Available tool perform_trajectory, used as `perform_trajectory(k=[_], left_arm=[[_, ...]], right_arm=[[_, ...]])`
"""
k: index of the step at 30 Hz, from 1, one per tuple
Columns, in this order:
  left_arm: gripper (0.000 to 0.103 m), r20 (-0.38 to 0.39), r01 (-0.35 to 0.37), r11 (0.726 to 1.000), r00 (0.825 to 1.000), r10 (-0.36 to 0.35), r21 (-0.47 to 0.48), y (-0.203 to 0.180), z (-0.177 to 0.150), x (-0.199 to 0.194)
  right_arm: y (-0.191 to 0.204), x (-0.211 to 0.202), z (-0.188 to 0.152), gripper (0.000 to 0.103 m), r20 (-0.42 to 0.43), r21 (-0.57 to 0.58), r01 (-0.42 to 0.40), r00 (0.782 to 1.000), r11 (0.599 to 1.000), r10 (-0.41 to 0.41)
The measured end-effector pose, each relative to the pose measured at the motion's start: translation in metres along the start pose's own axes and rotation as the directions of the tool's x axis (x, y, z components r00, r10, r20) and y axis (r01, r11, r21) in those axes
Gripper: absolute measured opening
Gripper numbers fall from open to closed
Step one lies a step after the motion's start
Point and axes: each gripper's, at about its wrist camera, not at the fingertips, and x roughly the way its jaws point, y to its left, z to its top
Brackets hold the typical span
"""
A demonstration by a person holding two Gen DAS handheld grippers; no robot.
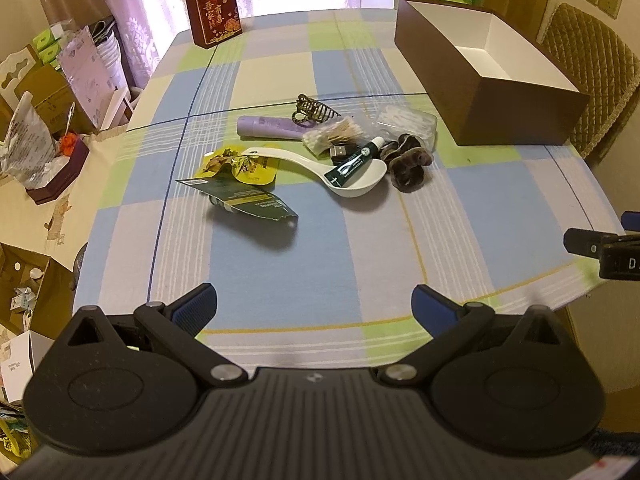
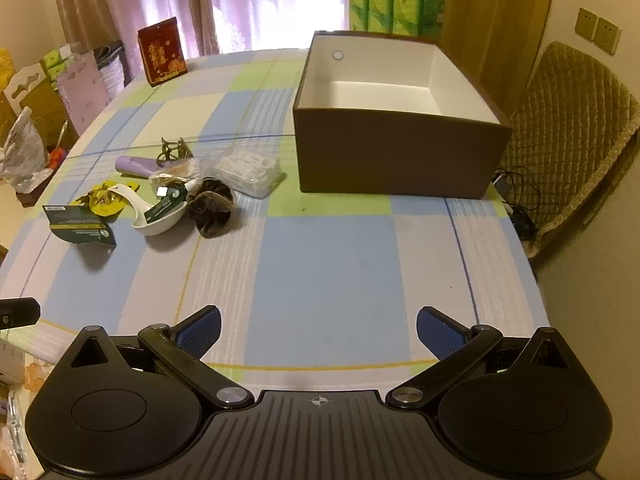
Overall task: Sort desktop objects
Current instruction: 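Move both tools toward the scattered items on the table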
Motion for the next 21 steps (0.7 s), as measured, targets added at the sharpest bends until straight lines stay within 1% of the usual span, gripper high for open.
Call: perform_trajectory(k=[4,5,9,11,14,15,21], left_arm=[[0.102,-0.010,0.005,1.000,1.000,-0.005,-0.025,0.005,0.001,0.004],[0.102,-0.014,0.009,0.999,1.000,-0.009,-0.031,0.006,0.001,0.005],[0.102,-0.033,0.021,0.997,0.999,-0.024,-0.069,0.015,0.001,0.012],[0.102,-0.037,0.026,0.995,0.999,-0.029,-0.091,0.019,0.001,0.014],[0.102,-0.036,0.028,0.992,0.999,-0.032,-0.121,0.025,0.002,0.016],[0.102,-0.036,0.025,0.991,0.999,-0.030,-0.131,0.027,0.003,0.017],[0.102,-0.040,0.026,0.978,0.999,-0.035,-0.206,0.039,0.007,0.025]], right_arm=[[0.001,0.006,0.003,0.101,-0.029,0.007,-0.038,0.999,0.999,0.038],[0.002,0.008,0.004,0.101,-0.014,0.004,-0.048,0.999,0.999,0.048],[0.003,0.014,0.010,0.101,-0.023,0.012,-0.116,0.993,0.993,0.116],[0.006,0.018,0.014,0.101,0.003,-0.005,-0.120,0.993,0.993,0.120],[0.007,0.025,0.018,0.101,0.009,-0.018,-0.146,0.989,0.989,0.146],[0.009,0.027,0.019,0.101,0.026,-0.028,-0.150,0.988,0.988,0.151],[0.013,0.042,0.029,0.101,0.026,-0.077,-0.177,0.983,0.981,0.180]])
